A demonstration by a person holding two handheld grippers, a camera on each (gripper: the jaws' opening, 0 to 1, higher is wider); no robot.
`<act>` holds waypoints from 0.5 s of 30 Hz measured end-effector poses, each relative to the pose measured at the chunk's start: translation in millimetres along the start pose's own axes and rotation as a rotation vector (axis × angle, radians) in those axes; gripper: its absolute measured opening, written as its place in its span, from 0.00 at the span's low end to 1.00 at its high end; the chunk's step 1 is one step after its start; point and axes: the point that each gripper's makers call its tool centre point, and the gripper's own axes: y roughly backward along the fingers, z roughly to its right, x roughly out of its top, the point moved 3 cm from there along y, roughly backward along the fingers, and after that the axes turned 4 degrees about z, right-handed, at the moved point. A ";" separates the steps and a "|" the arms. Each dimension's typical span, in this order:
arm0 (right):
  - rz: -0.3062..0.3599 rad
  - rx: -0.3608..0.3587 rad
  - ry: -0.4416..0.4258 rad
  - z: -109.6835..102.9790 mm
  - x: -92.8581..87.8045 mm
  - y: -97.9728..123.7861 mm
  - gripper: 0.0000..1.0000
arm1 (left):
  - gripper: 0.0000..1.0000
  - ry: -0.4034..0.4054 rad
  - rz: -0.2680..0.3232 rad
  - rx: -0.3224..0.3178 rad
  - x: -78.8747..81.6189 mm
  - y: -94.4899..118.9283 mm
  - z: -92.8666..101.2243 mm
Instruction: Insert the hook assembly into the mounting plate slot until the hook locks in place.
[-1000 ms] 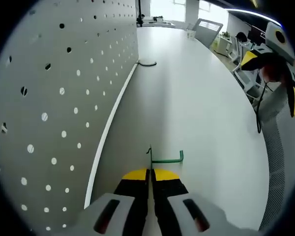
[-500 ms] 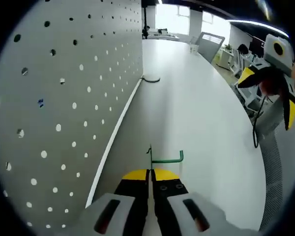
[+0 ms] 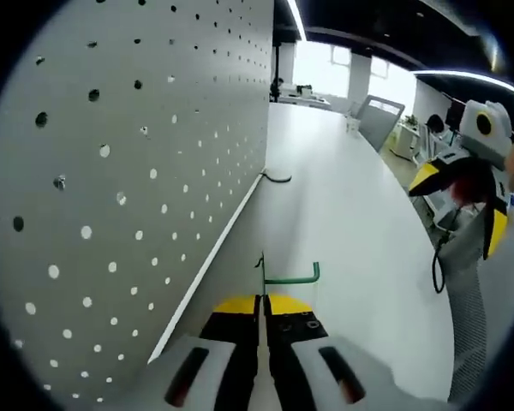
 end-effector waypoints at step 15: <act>0.020 0.010 0.008 -3.1 6.5 -0.2 0.60 | 0.02 0.033 0.156 0.030 32.7 23.1 4.1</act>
